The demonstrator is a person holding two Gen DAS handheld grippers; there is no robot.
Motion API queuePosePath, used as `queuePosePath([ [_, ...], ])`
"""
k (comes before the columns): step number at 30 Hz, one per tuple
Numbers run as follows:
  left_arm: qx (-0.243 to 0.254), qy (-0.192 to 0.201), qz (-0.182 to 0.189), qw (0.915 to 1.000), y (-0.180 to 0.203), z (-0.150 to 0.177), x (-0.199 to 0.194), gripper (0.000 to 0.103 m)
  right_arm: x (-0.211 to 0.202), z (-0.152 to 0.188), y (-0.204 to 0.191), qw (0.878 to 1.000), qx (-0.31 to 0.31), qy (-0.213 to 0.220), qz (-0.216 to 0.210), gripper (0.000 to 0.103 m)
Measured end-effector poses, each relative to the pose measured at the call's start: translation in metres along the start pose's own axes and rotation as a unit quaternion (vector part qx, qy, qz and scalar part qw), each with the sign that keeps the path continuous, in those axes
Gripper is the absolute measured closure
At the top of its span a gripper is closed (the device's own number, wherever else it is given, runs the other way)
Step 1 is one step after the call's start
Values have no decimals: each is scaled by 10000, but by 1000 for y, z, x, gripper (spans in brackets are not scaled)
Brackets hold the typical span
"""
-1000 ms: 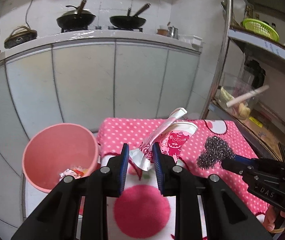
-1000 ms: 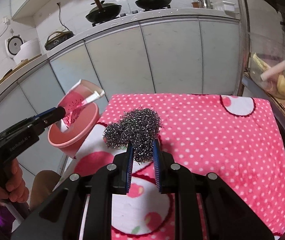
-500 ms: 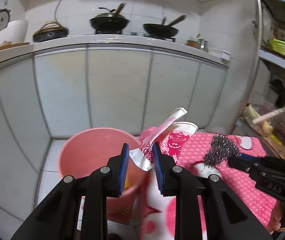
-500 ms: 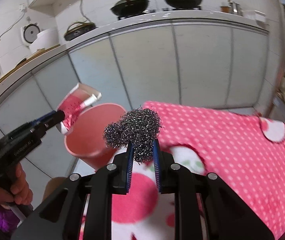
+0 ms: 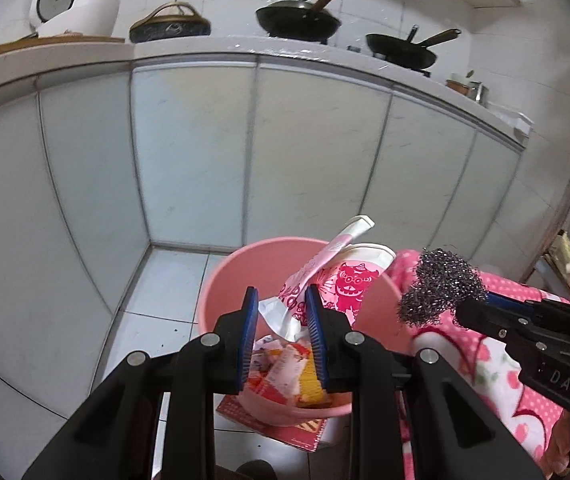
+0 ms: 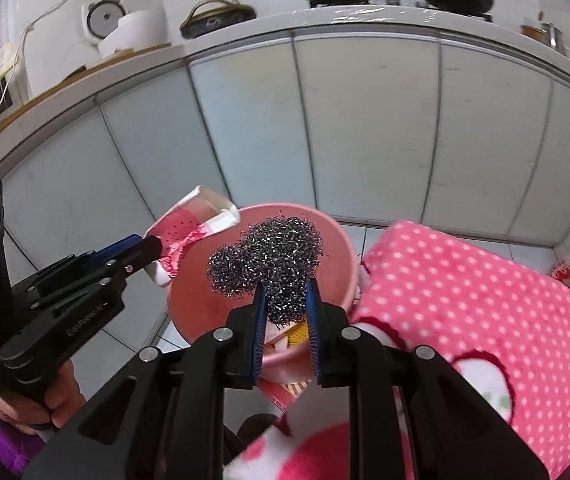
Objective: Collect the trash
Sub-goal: 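Lift the cup wrapper and steel wool and carry them over the pink bucket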
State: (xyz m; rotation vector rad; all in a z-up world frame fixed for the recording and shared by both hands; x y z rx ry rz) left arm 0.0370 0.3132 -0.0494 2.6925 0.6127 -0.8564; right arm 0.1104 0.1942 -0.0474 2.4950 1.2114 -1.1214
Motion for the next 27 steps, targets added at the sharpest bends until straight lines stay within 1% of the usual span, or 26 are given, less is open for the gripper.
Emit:
queuePosePath([
  [5, -3, -53, -99, 9999, -10, 5, 11, 79, 18, -3, -14, 9999, -124, -114, -16, 84],
  [11, -59, -134, -105, 9998, -14, 9, 23, 79, 34, 0, -18, 9995, -189, -262, 25, 84],
  [20, -74, -177, -90, 9998, -15, 9, 36, 79, 57, 6, -12, 9983, -178, -505, 213, 84],
  [27, -63, -291, -84, 9995, -12, 14, 51, 79, 75, 11, -7, 9971, -181, -660, 319, 84],
])
Point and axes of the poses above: each gripper's, at about its wrist camera, not at the fingertips, and x roughly the way its jaws point, y to its right, z to its underside, the point moved 10 cm from there along x, roughly the way its jaws point, and after that the axes turned 1 degree about x, right-handed, at the moved point
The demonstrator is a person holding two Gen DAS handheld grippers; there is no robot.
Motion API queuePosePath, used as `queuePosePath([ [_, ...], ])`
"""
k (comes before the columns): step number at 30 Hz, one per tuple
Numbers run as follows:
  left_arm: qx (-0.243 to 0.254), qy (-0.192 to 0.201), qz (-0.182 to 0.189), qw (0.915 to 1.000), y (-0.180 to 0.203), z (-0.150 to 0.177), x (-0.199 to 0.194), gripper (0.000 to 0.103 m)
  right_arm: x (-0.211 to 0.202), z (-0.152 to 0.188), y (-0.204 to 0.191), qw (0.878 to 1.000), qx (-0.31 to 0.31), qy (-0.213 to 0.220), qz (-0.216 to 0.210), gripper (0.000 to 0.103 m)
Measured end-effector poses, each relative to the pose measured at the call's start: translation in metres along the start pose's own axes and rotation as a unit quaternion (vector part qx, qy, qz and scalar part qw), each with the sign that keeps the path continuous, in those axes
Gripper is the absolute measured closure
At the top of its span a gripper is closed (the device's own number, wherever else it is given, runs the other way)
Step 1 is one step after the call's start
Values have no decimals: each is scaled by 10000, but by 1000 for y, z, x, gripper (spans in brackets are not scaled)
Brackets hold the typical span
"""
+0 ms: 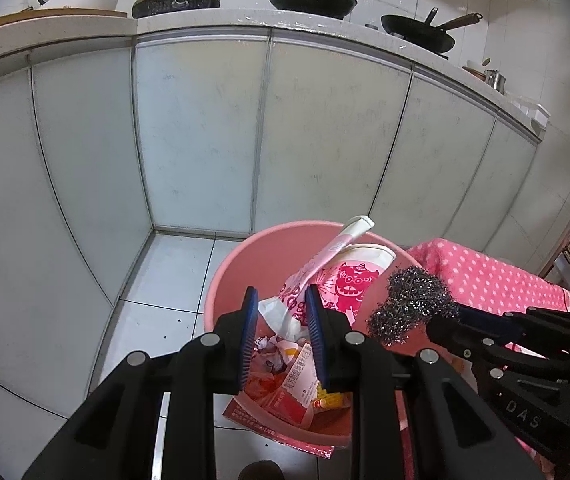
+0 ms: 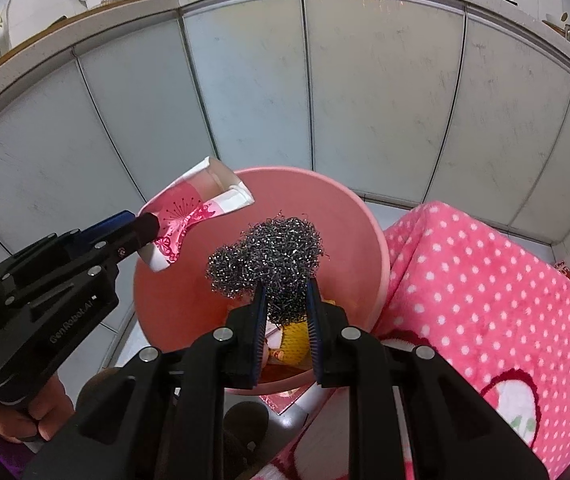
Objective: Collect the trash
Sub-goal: 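Lift the cup wrapper and steel wool and carry them over the pink bucket, then open both tools over the bucket to drop the wrapper and steel wool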
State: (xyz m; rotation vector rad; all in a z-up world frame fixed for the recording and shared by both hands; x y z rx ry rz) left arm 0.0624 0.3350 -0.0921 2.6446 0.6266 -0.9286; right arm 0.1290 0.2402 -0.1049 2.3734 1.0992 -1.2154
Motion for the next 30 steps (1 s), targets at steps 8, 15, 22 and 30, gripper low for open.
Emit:
queuePosePath([
  [8, -5, -173, -17, 9998, 2, 3, 21, 79, 17, 2, 0, 9999, -1, -125, 65, 84],
  [15, -13, -368, 24, 9993, 6, 8, 40, 79, 23, -2, 2, 9998, 90, -188, 60, 84],
  [22, 28, -419, 65, 9991, 9, 9, 47, 78, 23, -9, -1, 9997, 63, -239, 41, 78],
  [30, -126, -357, 133, 9992, 8, 7, 38, 59, 16, -9, 1, 9998, 127, -165, -21, 74],
])
Point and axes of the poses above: each gripper's, at about its wrist camera, not at the fingertips, and x roughly the way its jaws point, y to its right, z to its underside, the point moved 10 cm from there along x, roughly the way its jaws point, and after that the axes turned 1 degree about x, right-handed, at the moved point
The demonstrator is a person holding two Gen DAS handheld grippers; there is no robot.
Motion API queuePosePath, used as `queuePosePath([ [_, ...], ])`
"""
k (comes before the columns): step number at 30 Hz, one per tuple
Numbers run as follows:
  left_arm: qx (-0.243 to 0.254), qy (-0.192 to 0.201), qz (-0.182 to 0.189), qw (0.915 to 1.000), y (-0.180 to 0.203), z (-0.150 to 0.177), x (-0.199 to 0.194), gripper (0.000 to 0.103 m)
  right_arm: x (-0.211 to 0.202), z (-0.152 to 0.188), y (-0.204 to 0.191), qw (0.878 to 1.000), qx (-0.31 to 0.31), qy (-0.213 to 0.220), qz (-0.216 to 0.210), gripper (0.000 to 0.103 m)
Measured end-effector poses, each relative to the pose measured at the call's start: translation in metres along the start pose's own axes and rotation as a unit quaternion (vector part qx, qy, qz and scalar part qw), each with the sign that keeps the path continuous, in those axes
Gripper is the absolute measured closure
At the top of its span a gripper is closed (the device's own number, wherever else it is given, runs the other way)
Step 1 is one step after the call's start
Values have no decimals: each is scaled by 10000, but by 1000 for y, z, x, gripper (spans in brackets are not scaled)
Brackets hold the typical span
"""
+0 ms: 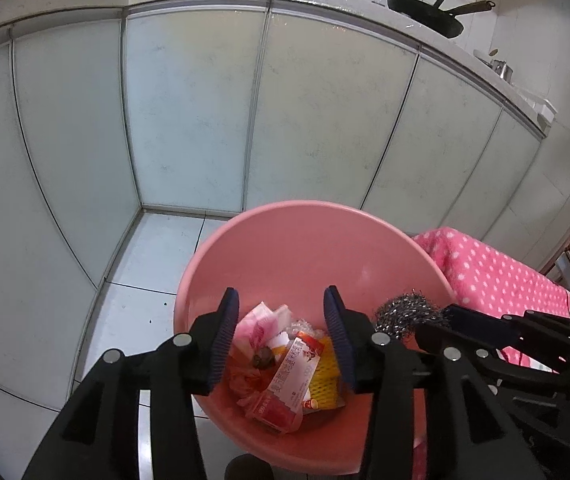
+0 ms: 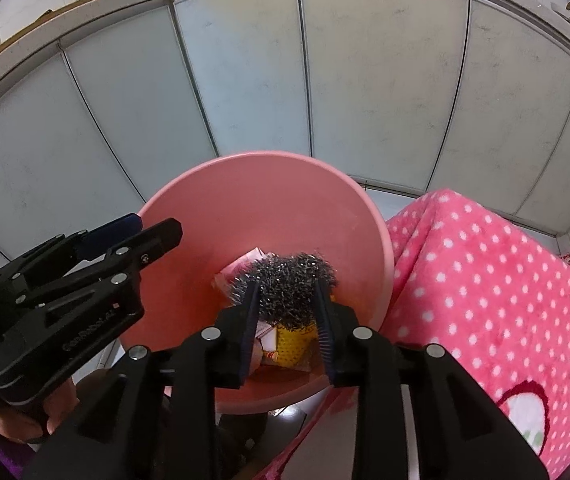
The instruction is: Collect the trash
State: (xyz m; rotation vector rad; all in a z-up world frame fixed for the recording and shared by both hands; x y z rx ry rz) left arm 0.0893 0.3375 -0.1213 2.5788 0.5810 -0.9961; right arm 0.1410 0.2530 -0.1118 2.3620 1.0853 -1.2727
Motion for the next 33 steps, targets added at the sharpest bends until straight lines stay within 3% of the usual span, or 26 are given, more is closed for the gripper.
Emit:
queuePosePath([
  [7, 30, 148, 45, 9999, 5, -6, -19, 52, -17, -2, 0, 9996, 54, 217, -175, 73],
  [17, -9, 407, 125, 9991, 15, -14, -61, 41, -57, -6, 8, 9969, 160, 677, -371, 53],
  [20, -86, 435, 174, 9989, 18, -13, -72, 39, -72, -1, 13, 9960, 209, 804, -336, 44],
  [25, -70, 492, 235, 9985, 30, -8, -93, 39, -93, 13, 23, 9946, 275, 976, -208, 37],
  [33, 7, 665, 36, 9978, 43, -1, -121, 39, -121, 26, 24, 9907, 113, 1349, 160, 23],
])
Point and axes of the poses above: each gripper's, at about its wrist camera, not at the fingertips, and x roughly the way its jaws point, y to its right, z to its underside, the point moved 10 cm from there along x, roughly the way its jaws point, and after that the axes turned 1 degree about x, right-handed, at the moved point
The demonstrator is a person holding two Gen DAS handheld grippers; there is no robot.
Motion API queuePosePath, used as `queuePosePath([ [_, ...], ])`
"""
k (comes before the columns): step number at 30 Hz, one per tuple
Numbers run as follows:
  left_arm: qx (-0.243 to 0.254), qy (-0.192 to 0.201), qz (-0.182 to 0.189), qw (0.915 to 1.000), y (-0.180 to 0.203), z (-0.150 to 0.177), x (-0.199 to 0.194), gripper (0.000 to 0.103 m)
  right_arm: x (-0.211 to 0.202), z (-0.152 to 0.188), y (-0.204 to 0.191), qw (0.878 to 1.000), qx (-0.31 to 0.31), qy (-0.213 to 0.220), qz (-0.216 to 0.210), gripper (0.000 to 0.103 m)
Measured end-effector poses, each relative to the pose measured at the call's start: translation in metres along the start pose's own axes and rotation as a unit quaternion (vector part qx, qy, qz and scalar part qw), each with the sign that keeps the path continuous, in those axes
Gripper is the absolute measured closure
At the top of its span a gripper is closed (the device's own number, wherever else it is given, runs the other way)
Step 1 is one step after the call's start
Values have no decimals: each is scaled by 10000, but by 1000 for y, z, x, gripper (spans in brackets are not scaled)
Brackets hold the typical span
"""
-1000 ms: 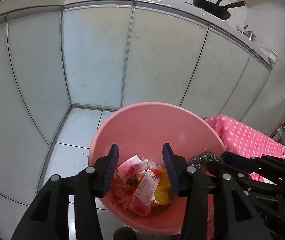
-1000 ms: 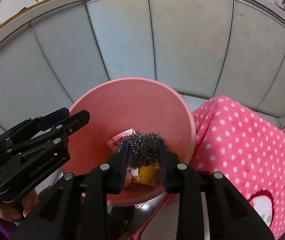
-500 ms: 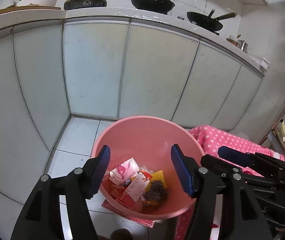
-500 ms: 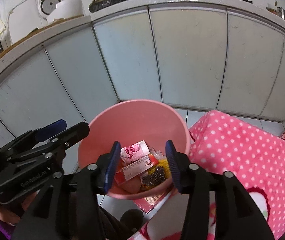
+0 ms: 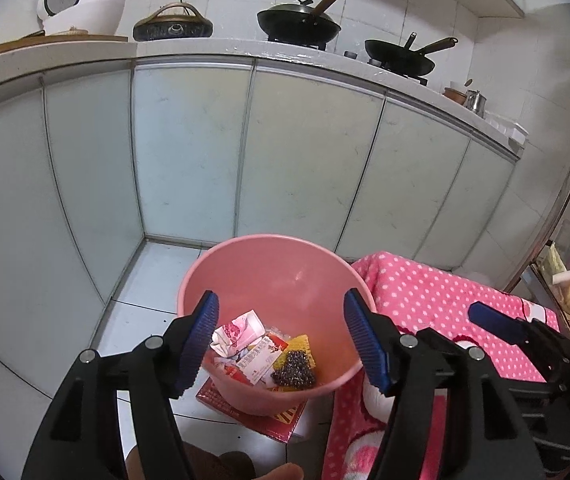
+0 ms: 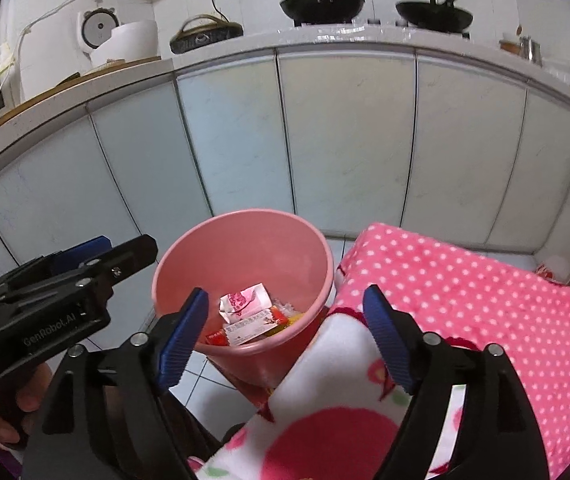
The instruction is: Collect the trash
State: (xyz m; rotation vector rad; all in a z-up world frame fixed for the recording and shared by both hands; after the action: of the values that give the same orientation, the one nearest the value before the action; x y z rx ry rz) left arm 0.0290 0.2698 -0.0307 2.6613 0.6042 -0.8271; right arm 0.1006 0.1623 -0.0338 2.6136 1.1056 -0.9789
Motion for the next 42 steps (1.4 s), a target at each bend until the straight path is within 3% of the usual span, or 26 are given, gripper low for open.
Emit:
queuePosePath([
  [6, 184, 54, -62, 9998, 15, 5, -16, 39, -21, 6, -7, 9995, -216, 182, 128, 22],
  [15, 359, 135, -212, 9990, 37, 13, -33, 39, -45, 19, 9, 9985, -48, 277, 473, 22],
  [21, 428, 187, -365, 9982, 43, 16, -39, 39, -58, 31, 35, 9938, 122, 344, 1052, 22],
  [31, 491, 67, -251, 9985, 59, 26, -40, 39, -75, 54, 74, 9881, 573, 231, 1408, 22],
  [42, 661, 89, -62, 9978, 84, 34, -46, 44, -102, 58, 91, 9794, 684, 530, 1825, 22],
])
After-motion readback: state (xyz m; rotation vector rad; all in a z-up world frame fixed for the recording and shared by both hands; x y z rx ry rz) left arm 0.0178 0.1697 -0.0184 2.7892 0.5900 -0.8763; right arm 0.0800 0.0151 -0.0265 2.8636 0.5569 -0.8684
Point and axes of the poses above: each gripper's, at about its wrist camera, not at the fingertips, and x roughly the way its jaws point, y to its right, z to its underside, the point moved 10 cm from there along x, roughly the way its jaws point, and after that the axes turned 1 degree about x, right-handed, at the moved point
